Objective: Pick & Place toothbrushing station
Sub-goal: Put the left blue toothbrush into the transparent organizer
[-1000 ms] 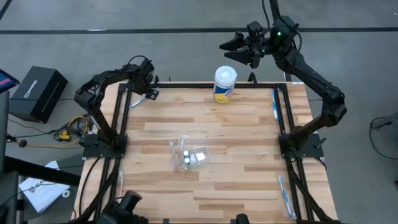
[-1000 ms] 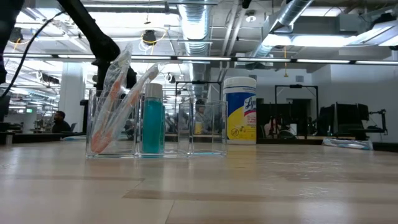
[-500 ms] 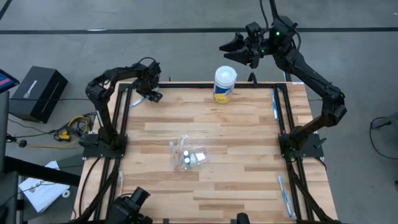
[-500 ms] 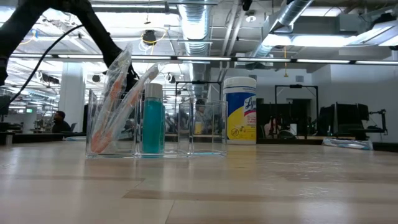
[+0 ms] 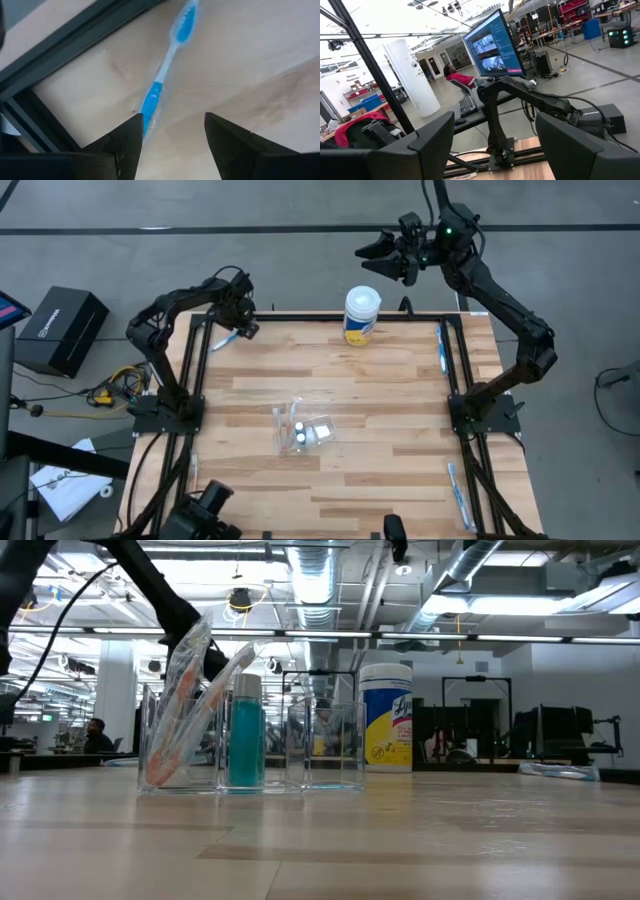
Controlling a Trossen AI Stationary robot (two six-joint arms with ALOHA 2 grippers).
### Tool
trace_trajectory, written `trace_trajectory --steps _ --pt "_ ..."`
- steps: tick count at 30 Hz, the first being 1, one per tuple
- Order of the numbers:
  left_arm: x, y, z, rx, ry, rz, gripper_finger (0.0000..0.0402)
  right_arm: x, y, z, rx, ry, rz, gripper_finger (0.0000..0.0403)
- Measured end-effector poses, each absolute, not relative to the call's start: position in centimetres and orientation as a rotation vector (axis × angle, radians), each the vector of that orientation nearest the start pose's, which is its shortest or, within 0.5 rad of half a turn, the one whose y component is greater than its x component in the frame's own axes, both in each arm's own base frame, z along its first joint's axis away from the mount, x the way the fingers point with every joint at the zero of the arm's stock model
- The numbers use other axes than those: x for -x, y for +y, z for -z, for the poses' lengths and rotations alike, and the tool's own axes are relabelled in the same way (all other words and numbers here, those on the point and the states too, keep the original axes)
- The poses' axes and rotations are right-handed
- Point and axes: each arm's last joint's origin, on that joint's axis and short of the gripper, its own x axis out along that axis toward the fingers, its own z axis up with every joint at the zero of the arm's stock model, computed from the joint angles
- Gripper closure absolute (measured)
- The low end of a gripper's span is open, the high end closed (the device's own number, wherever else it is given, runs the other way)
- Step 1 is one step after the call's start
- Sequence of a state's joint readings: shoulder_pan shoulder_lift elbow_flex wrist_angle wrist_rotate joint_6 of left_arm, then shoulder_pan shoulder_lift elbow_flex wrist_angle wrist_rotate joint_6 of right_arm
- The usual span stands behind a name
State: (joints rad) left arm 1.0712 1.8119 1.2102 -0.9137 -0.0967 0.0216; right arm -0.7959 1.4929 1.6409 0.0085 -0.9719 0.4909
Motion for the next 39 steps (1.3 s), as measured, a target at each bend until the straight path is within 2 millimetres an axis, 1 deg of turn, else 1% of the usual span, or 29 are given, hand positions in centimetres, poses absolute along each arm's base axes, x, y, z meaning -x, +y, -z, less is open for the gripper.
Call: trace_trajectory --steps 2,7,11,13,14,16,18,19,20,24,28,30,33,35,37,39 --pt "-15.1 28.9 -16.7 0.748 1.430 -0.911 0.0197 -23.8 -20.9 -47.5 -0.369 -0.053 -0.195 0.0134" --pt "-14.4 29.8 -13.9 0.832 1.488 -0.884 0.0197 -23.8 -20.9 -47.5 -0.369 -0.053 -0.196 0.0134" --pt "-14.6 29.9 -12.9 0.843 1.521 -0.845 0.0203 -23.8 -20.9 -47.5 -0.373 -0.051 -0.203 0.0134" --pt "-15.0 29.7 -12.9 0.810 1.533 -0.815 0.0227 -23.8 -20.9 -47.5 -0.375 -0.046 -0.216 0.0134" --pt "-15.3 29.7 -13.2 0.783 1.538 -0.805 0.0249 -23.8 -20.9 -47.5 -0.374 -0.046 -0.217 0.0134" --pt "-15.8 29.6 -13.8 0.752 1.536 -0.784 0.0306 -23.7 -21.0 -47.5 -0.374 -0.046 -0.213 0.0134" --pt "-16.3 29.7 -14.6 0.750 1.485 -0.757 0.0370 -23.7 -21.0 -47.5 -0.372 -0.047 -0.210 0.0134" --pt "-16.4 29.8 -15.2 0.740 1.458 -0.759 0.0382 -23.6 -21.1 -47.5 -0.370 -0.048 -0.207 0.0134" --pt "-16.6 29.9 -15.8 0.731 1.438 -0.764 0.0384 -23.5 -21.1 -47.5 -0.369 -0.048 -0.205 0.0134" --pt "-16.6 29.6 -16.4 0.792 1.390 -0.746 0.0394 -23.5 -21.2 -47.5 -0.366 -0.049 -0.202 0.0134" --pt "-17.1 29.5 -19.2 0.838 1.151 -0.694 0.0395 -23.4 -21.3 -47.5 -0.364 -0.050 -0.200 0.0134" --pt "-17.6 29.5 -21.3 0.821 0.991 -0.695 0.0396 -23.4 -21.3 -47.5 -0.349 -0.052 -0.199 0.0134" --pt "-17.9 29.2 -26.0 0.745 0.694 -0.678 0.0397 -23.4 -21.3 -47.5 -0.336 -0.053 -0.199 0.0134" --pt "-18.2 28.6 -29.4 0.689 0.495 -0.647 0.0397 -23.4 -21.3 -47.6 -0.329 -0.059 -0.198 0.0134" --pt "-18.2 27.5 -33.0 0.632 0.299 -0.614 0.0397 -23.4 -21.3 -47.8 -0.299 -0.075 -0.195 0.0134" --pt "-18.1 26.0 -36.5 0.553 0.120 -0.563 0.0397 -23.4 -21.2 -48.0 -0.274 -0.096 -0.198 0.0134"
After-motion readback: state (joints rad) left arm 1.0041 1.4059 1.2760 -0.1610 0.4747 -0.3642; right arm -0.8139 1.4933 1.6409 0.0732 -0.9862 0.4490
